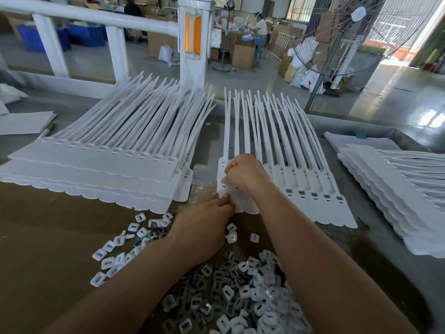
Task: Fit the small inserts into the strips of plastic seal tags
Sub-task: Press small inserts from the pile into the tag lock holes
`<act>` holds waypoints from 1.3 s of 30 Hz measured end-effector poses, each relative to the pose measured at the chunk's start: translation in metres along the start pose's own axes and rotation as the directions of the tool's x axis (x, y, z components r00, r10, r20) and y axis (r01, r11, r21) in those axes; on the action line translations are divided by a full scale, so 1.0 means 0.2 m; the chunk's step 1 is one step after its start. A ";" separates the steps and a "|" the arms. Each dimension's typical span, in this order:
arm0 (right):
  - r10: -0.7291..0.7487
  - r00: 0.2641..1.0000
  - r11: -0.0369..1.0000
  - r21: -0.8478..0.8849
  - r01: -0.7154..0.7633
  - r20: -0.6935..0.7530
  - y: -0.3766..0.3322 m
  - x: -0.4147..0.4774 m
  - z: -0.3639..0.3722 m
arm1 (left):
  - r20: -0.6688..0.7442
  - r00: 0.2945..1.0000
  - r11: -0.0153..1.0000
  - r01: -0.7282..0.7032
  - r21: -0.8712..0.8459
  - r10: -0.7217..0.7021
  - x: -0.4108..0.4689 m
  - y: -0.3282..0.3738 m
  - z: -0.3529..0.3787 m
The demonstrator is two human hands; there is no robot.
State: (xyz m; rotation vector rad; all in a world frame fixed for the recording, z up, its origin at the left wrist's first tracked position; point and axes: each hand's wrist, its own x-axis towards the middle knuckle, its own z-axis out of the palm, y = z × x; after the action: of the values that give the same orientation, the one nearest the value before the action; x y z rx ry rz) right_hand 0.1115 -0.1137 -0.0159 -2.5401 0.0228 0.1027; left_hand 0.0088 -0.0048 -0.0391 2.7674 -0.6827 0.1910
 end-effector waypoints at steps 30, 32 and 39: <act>-0.158 0.884 0.949 -0.178 0.259 0.441 0.33 -0.67 -0.34 | 0.103 0.989 0.994 0.109 0.008 -0.110 0.00 0.02 -0.03; -0.163 0.889 0.946 -0.188 0.264 0.427 0.35 -0.66 -0.33 | 0.114 0.986 0.993 0.119 0.002 -0.118 0.00 0.02 -0.03; -0.227 0.925 0.959 -0.097 0.268 0.306 0.38 -0.66 -0.35 | 0.103 0.988 0.993 0.117 -0.004 -0.116 0.01 0.02 -0.02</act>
State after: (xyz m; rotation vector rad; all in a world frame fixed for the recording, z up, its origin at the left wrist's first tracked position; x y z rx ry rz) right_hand -0.0189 -0.2171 0.0095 -2.6141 -0.4360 0.3907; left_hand 0.0083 -0.0076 -0.0344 2.8128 -0.5424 0.0215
